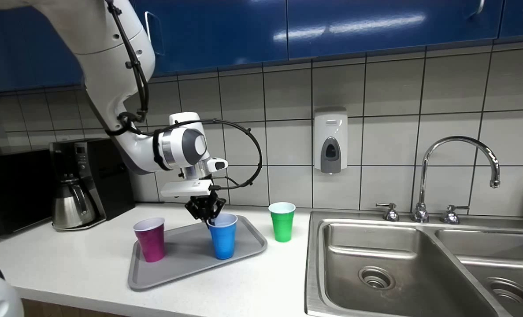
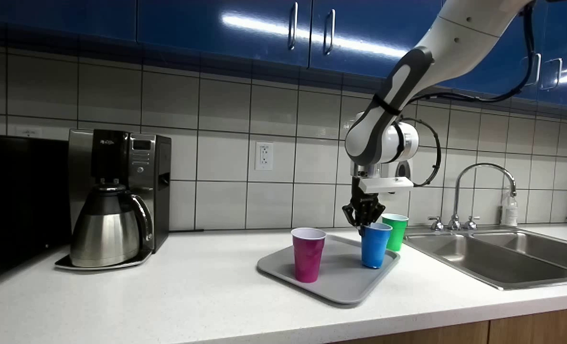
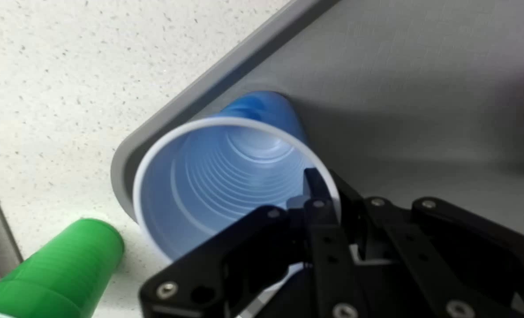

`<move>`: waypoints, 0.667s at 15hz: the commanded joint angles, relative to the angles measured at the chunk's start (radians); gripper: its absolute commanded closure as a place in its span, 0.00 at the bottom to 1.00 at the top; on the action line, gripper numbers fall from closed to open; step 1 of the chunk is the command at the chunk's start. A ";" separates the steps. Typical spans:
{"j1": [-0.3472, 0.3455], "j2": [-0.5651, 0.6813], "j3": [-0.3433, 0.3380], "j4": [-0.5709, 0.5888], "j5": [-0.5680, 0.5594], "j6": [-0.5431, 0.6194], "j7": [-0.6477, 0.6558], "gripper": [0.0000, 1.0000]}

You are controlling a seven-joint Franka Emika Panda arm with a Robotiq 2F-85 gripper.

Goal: Shift the cups to the tray

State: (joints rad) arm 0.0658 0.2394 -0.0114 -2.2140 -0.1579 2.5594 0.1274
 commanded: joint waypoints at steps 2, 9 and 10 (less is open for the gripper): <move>0.018 0.039 -0.009 0.049 -0.025 -0.014 0.035 0.95; 0.025 0.013 -0.026 0.033 -0.055 -0.020 0.042 0.32; 0.021 0.007 -0.025 0.029 -0.051 -0.024 0.034 0.25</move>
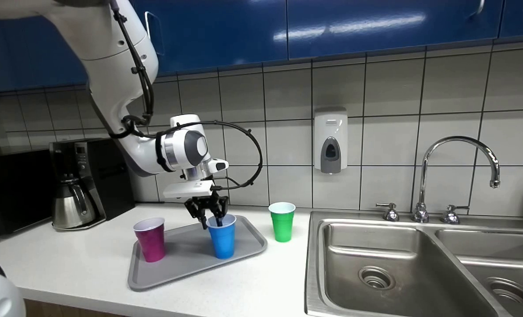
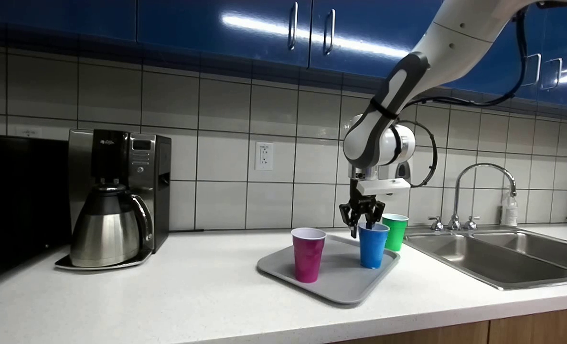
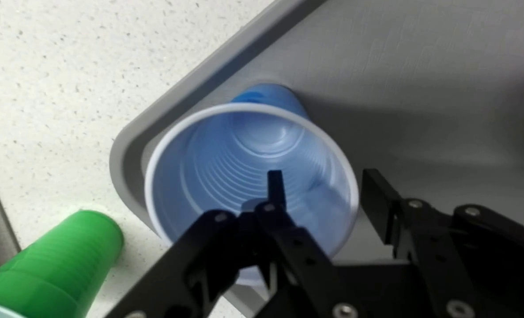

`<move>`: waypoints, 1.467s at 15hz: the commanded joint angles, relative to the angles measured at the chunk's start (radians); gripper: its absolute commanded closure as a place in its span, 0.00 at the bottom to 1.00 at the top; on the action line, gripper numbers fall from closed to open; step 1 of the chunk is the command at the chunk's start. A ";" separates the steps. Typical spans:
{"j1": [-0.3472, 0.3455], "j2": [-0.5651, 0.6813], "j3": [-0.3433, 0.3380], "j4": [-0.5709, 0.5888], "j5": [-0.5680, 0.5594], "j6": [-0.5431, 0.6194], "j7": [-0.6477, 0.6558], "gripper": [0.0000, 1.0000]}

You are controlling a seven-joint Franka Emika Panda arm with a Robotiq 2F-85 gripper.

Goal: Shift the cups to the tray

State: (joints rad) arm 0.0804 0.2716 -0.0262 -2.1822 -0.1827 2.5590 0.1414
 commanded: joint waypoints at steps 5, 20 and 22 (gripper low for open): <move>-0.002 -0.059 -0.008 -0.014 -0.016 -0.025 0.004 0.00; -0.032 -0.076 -0.021 0.023 -0.001 -0.009 -0.002 0.00; -0.030 -0.072 -0.019 0.023 -0.001 -0.008 -0.002 0.00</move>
